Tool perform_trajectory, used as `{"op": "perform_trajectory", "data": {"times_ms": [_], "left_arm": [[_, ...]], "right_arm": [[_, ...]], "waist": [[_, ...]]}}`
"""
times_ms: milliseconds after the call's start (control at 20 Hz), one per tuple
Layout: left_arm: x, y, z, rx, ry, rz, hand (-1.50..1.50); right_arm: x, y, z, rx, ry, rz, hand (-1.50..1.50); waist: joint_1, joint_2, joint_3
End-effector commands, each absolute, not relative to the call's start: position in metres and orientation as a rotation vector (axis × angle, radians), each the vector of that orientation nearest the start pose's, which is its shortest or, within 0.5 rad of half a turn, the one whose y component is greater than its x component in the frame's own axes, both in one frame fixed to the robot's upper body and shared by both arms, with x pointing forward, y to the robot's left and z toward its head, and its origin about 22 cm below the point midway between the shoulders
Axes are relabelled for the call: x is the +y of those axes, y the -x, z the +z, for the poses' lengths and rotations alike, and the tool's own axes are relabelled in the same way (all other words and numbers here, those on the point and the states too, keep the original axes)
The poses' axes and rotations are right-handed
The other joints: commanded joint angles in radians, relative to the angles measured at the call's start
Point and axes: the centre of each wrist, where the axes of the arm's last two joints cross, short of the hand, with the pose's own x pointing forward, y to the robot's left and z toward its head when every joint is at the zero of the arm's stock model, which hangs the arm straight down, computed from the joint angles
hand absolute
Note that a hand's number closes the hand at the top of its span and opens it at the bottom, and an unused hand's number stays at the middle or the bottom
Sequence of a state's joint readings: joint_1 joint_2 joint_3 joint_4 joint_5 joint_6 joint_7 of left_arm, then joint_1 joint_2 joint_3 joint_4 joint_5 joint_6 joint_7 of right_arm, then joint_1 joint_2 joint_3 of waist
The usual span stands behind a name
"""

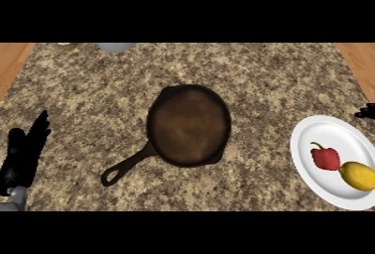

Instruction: Pick the lemon from the plate and place it in the pan

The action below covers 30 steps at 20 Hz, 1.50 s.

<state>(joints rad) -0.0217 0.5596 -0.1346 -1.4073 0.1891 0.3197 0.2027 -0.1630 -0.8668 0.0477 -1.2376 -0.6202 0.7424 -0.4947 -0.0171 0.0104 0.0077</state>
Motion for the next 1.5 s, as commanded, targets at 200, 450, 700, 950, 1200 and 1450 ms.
{"op": "perform_trajectory", "data": {"times_ms": [200, 450, 700, 950, 1200, 1450], "left_arm": [[0.349, -0.254, 0.009, -1.2, -0.477, -0.085, 0.0], [0.344, -0.267, 0.024, -1.215, -0.494, -0.084, 0.0], [0.353, -0.262, 0.011, -1.2, -0.508, -0.075, 0.0], [0.349, -0.273, 0.025, -1.199, -0.487, -0.085, 0.0], [0.347, -0.269, 0.02, -1.204, -0.494, -0.103, 0.0], [0.355, -0.272, 0.003, -1.19, -0.484, -0.099, 0.0]], "right_arm": [[-0.462, -0.278, 0.183, -1.792, -0.405, 0.989, -1.5], [-0.432, -0.277, 0.216, -1.678, -0.186, 1.379, -1.5], [-0.415, -0.265, 0.214, -1.535, -0.03, 1.682, -1.5], [-0.419, -0.255, 0.185, -1.424, 0.091, 1.883, -1.5], [-0.447, -0.241, 0.138, -1.313, 0.141, 1.971, -1.5], [-0.438, -0.238, 0.095, -1.296, 0.168, 2.012, -1.5]], "waist": [[0.018, -0.002, -0.004], [0.018, -0.005, -0.003], [0.01, -0.008, -0.006], [0.016, -0.01, -0.006], [0.023, -0.008, -0.006], [0.019, -0.007, -0.008]]}}
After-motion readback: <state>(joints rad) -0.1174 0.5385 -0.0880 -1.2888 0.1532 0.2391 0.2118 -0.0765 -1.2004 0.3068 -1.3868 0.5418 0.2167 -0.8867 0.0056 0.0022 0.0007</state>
